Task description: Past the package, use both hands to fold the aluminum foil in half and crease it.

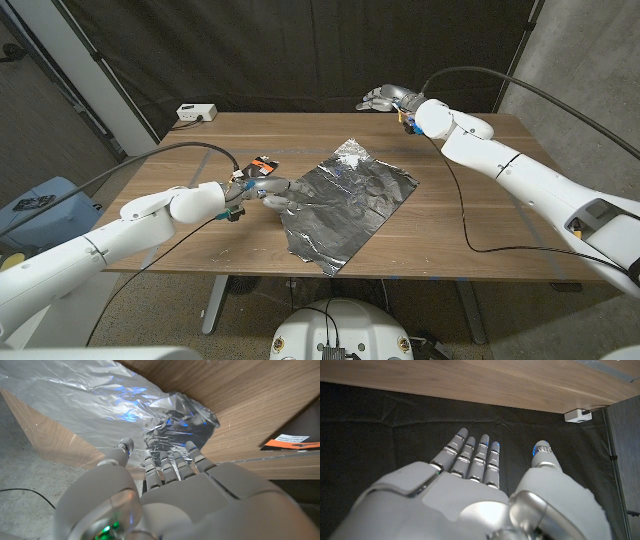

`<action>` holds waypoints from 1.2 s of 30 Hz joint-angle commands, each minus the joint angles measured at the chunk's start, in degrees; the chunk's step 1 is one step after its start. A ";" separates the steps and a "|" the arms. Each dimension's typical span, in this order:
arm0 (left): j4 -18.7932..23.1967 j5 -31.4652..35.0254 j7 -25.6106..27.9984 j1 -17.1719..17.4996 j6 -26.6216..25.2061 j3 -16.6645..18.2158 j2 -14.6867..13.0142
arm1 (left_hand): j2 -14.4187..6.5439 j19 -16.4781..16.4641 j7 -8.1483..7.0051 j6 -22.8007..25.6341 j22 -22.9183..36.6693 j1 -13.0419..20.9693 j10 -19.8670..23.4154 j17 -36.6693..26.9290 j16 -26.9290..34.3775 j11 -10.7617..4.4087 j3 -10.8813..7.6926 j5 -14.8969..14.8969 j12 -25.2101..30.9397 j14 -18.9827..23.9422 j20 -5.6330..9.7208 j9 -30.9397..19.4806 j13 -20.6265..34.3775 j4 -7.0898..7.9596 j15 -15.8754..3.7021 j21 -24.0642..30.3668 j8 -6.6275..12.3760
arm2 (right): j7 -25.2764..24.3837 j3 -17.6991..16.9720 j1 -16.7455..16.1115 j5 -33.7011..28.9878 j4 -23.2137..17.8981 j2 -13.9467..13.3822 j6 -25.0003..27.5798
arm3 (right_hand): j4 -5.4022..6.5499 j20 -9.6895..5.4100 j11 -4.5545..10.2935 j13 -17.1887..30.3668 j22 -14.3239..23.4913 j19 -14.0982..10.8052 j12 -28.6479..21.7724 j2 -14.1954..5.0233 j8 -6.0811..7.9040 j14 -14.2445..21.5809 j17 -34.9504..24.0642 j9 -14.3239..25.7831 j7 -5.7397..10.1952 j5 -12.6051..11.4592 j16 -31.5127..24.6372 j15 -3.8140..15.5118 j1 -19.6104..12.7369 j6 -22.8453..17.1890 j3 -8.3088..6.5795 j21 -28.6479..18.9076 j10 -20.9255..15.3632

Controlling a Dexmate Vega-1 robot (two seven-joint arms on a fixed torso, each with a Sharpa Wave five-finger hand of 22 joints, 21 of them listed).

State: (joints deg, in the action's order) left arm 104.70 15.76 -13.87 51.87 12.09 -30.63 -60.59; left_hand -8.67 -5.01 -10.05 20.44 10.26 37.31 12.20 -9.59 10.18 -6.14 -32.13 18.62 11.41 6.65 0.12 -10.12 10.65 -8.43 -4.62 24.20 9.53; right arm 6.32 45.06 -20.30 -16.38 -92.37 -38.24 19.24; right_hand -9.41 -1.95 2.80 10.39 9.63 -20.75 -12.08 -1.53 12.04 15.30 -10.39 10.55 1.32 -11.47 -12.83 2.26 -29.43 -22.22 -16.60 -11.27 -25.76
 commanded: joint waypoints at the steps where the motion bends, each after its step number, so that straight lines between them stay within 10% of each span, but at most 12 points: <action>1: 0.12 4.15 -1.23 -0.56 0.44 -1.22 0.05 | -0.83 0.36 0.05 -1.30 0.08 -0.35 -1.05 -0.15 -0.15 -0.05 0.69 -0.20 -0.38 -1.02 0.45 -0.19 0.13 0.23 -0.07 -0.34 0.01 | 1.43 1.78 2.10 -3.63 1.85 2.11 0.52 | -0.28 -0.03 0.03 0.17 0.19 -0.40 0.19 0.05 0.15 0.63 -0.20 0.08 0.29 -0.29 -0.20 2.14 -0.61 -0.47 -0.25 -0.29 -0.58; 36: 0.19 7.46 -5.83 -1.56 -2.68 -3.16 -0.08 | -1.45 3.86 1.42 -11.03 -0.15 -2.58 -8.64 0.06 -0.29 0.40 3.36 -1.89 -1.04 -7.73 0.85 0.08 -0.49 1.38 -0.93 -3.96 0.08 | 5.03 6.46 7.73 -9.30 6.92 6.01 2.83 | 0.01 -1.87 -0.49 -0.27 0.28 -2.64 0.32 1.19 0.40 2.90 -0.24 -0.13 -1.69 -1.02 0.08 3.06 -3.97 -4.27 0.56 -0.49 -4.47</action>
State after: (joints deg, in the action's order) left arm 104.79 22.73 -18.29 50.57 9.94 -33.08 -60.72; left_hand -10.01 -1.08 -8.80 9.60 9.97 35.04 3.76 -9.32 9.75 -5.63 -28.96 16.85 10.53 -0.54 1.14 -9.85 10.13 -7.18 -5.43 20.36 9.53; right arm 9.32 49.50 -14.12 -22.77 -85.85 -32.76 19.90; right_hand -9.70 -2.55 2.18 10.11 9.75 -22.62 -11.21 -0.51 11.87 17.14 -10.54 10.39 -0.66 -12.13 -12.42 2.46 -32.41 -25.02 -16.26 -11.27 -28.69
